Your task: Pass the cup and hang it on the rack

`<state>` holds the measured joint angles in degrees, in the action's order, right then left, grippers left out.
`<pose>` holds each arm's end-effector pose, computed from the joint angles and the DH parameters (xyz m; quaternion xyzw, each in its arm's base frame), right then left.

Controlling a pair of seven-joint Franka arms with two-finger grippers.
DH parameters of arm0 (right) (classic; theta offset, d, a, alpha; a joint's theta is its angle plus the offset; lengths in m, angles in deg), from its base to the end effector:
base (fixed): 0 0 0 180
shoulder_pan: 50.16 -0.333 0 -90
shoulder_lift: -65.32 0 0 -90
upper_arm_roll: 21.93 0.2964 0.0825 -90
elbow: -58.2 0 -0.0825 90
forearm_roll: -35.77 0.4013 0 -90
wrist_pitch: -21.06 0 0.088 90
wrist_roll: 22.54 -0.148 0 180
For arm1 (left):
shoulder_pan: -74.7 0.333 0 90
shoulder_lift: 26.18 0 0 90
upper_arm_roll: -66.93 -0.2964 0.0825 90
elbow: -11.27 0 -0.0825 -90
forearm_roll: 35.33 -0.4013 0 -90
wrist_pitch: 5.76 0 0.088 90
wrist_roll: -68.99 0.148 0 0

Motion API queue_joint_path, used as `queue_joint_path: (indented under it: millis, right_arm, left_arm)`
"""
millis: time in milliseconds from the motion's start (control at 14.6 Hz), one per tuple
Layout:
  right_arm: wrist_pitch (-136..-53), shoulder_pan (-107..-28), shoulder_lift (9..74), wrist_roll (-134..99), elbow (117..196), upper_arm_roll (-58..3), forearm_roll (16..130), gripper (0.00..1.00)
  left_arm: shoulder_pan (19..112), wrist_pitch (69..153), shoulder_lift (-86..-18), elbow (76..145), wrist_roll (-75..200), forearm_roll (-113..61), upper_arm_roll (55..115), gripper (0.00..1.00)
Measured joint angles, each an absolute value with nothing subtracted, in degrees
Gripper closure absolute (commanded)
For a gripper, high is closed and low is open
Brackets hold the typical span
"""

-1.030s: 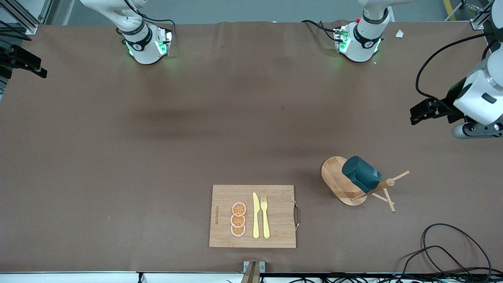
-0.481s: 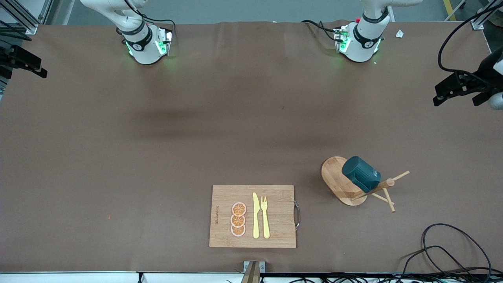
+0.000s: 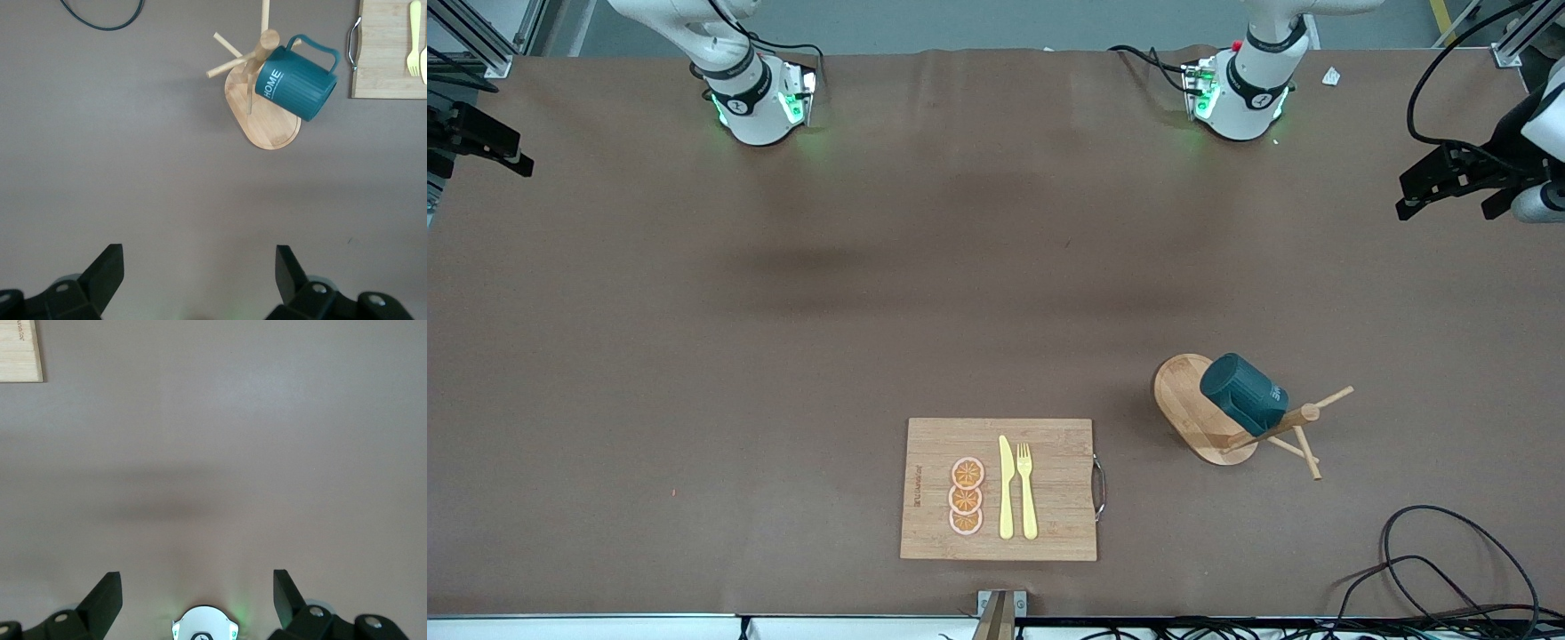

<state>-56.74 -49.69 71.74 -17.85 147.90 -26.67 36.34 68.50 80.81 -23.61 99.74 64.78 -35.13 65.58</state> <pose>0.5091 -0.0471 0.6097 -0.9988 0.0032 0.0470 0.0136 0.5512 -0.0470 0.5968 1.0000 -0.0057 0.0056 0.0027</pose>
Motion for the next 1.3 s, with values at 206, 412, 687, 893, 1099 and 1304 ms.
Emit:
queue_joint_path:
  millis: [206, 412, 687, 893, 1099, 1304]
  right_arm:
    - [-57.5, -49.7, 71.7, -17.8, 147.9, -26.7, 36.1, 0.0]
    - [-58.1, -49.7, 71.7, -17.8, 147.9, -26.6, 35.6, 0.0]
    - [-58.1, -50.4, 71.7, -17.8, 147.9, -26.4, 34.9, 0.0]
    - [-58.1, -50.6, 71.7, -17.8, 147.9, -26.4, 34.8, 0.0]
    - [-58.1, -50.6, 71.7, -17.8, 147.9, -26.5, 34.8, 0.0]
    - [-58.1, -50.6, 71.7, -17.8, 147.9, -26.5, 34.8, 0.0]
  left_arm:
    - [68.5, 81.3, -23.5, 100.8, 64.8, -35.1, 65.5, 0.0]
    - [68.5, 81.9, -23.9, 100.8, 64.8, -35.1, 65.5, 0.0]
    - [68.9, 82.2, -24.1, 100.6, 64.8, -35.1, 65.3, 0.0]
    - [68.9, 82.2, -24.1, 100.6, 64.8, -35.1, 65.3, 0.0]
    - [69.1, 82.2, -24.2, 100.6, 64.8, -35.1, 65.3, 0.0]
    - [69.3, 82.3, -24.2, 100.5, 64.8, -35.1, 65.6, 0.0]
